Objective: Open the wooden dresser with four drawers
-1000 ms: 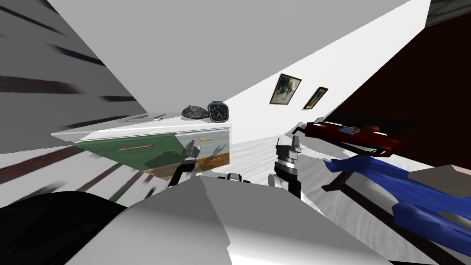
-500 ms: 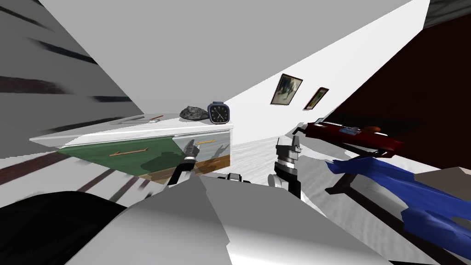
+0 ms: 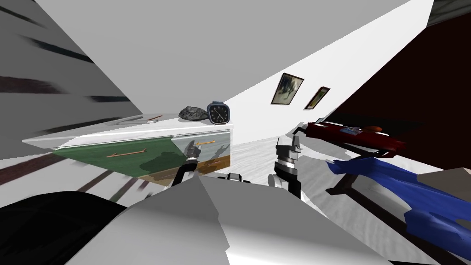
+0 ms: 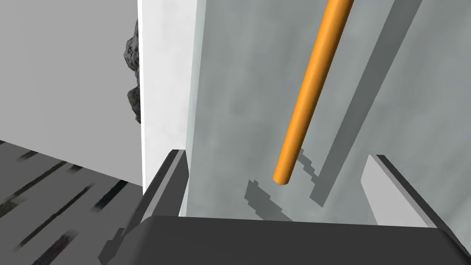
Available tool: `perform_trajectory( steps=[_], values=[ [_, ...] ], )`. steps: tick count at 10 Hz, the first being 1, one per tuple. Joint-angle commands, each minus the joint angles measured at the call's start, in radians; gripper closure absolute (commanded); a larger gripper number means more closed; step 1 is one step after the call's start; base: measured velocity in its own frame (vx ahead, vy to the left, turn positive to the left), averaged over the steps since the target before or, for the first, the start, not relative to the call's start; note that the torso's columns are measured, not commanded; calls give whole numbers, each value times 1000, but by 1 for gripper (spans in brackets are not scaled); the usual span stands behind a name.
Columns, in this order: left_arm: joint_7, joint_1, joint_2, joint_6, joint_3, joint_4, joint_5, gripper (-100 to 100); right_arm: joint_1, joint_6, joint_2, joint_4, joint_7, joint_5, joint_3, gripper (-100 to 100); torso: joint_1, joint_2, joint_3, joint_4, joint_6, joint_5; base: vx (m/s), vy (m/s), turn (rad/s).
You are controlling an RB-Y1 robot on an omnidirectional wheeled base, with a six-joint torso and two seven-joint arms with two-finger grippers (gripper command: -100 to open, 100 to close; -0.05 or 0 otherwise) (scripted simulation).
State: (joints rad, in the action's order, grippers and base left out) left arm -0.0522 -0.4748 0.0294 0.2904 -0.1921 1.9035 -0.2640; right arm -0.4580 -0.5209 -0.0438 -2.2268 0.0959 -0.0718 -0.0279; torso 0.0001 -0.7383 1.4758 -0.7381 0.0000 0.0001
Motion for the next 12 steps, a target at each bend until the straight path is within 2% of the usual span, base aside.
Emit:
perform_trajectory(
  steps=[1, 2, 4, 5, 6, 7, 8, 10, 11, 12],
  values=[
    [0, 0, -57, 1, 0, 1, -1, -100, 0, 0, 0, 0, 0, 0, 0, 0, 0, 1, 1, 0, 0, 0, 0, 0, 0],
    [-1, -2, -45, 3, 0, 0, 0, -100, 0, 0, 0, 0, 0, 0, 0, 0, 0, 1, 1, 0, 0, 0, 0, 0, 0],
    [0, -15, -47, -31, -8, 45, -8, -100, 0, 0, 0, 0, 0, 0, 0, 0, 1, 3, 2, 1, 0, 0, 80, 23, -11],
    [-1, -14, -47, -18, -5, 33, -6, -100, 0, 0, 0, 0, 0, 0, 0, 0, 1, 4, 3, 1, 0, 0, 47, 9, -1],
    [-1, -3, -47, -1, 0, 5, -1, 100, 0, 0, 0, 0, 0, 0, 0, 0, -1, 0, 0, 0, 0, 0, -43, -20, 12],
    [0, -7, -49, -12, -2, 19, -3, 100, 0, 0, 0, 0, 0, 0, 0, 0, -2, -5, -3, -1, 0, -1, -27, -11, 10],
    [46, 44, -51, 4, 48, -33, -52, 100, 0, 0, 0, 0, 0, 0, 0, 0, -1, -3, -2, -1, 1, 0, -69, -4, 323],
    [46, 87, -51, 4, 60, -71, -52, 100, 0, 0, 0, 0, 0, 0, 0, 0, 3, -2, -1, 0, -3, 2, -57, -6, 223],
    [90, 123, -54, 16, 110, -109, -100, 100, 0, 0, 0, 0, 0, 0, 0, 0, 4, 3, 1, 2, 0, 3, -63, 4, 345],
    [90, 151, -54, 16, 123, -133, -102, 100, 0, 0, 0, 0, 0, 0, 0, 0, 5, 3, 1, 3, -3, 3, -72, -1, 303]
  ],
)
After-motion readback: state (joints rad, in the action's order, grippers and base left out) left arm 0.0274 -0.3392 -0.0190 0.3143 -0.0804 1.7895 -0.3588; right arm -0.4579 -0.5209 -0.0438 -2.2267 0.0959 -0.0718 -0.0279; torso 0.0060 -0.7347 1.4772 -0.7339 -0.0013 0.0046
